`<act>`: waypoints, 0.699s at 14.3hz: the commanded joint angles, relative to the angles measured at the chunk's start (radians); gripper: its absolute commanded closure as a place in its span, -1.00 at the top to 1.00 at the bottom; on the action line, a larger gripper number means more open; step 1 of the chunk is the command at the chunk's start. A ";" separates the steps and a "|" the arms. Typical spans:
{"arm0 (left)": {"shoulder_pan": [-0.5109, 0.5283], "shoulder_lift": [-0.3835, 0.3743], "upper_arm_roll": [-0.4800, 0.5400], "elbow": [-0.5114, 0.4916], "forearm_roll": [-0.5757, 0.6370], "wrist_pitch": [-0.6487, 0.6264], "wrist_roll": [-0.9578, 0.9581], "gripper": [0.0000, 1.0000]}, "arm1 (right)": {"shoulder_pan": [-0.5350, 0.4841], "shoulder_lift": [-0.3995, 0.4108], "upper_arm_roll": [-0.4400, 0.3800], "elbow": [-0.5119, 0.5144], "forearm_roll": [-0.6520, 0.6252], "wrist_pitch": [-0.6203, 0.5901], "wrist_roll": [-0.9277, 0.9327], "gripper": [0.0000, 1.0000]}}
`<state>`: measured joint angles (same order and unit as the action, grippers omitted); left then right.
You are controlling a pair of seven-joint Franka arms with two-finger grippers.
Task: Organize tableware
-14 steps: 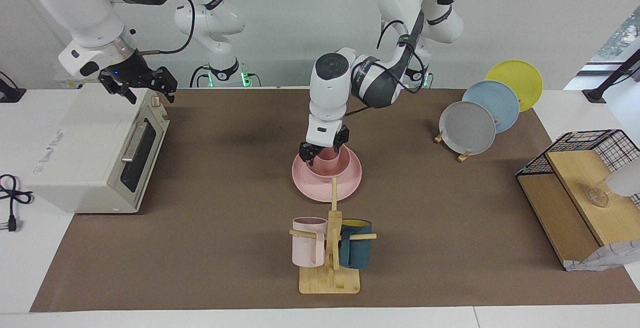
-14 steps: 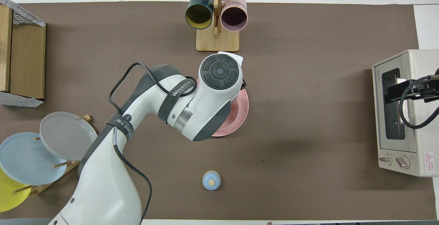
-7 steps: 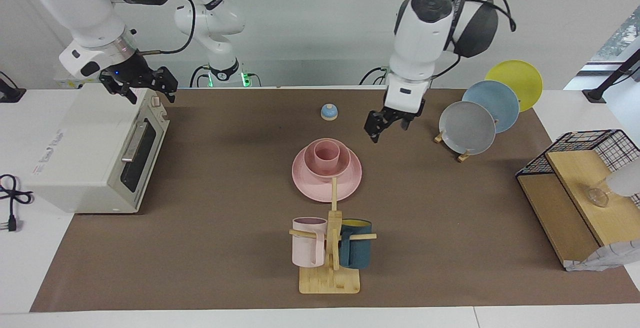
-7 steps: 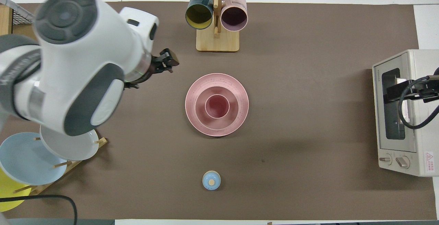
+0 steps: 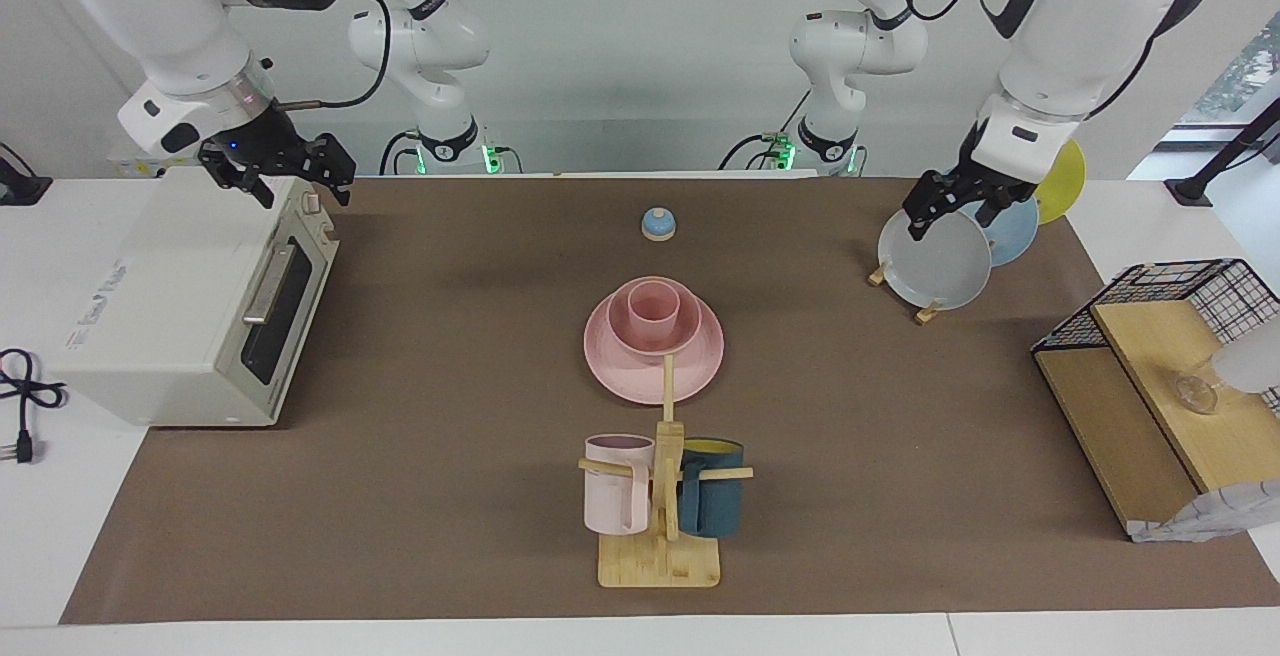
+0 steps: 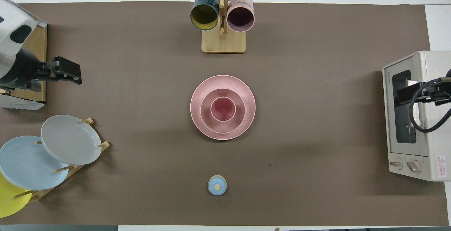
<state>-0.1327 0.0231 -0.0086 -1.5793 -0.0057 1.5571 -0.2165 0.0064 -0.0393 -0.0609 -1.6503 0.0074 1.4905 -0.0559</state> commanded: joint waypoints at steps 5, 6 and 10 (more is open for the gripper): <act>0.025 -0.190 -0.011 -0.288 -0.004 0.123 0.100 1.00 | -0.014 -0.007 0.007 -0.008 -0.003 -0.010 -0.015 1.00; 0.027 -0.183 -0.013 -0.263 -0.004 0.123 0.100 1.00 | -0.014 -0.007 0.007 -0.008 -0.003 -0.010 -0.015 1.00; 0.019 -0.131 -0.013 -0.133 -0.005 0.002 0.091 1.00 | -0.014 -0.007 0.007 -0.008 -0.003 -0.010 -0.015 1.00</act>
<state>-0.1104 -0.1321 -0.0212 -1.7827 -0.0059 1.6304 -0.1342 0.0064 -0.0393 -0.0609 -1.6503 0.0074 1.4905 -0.0559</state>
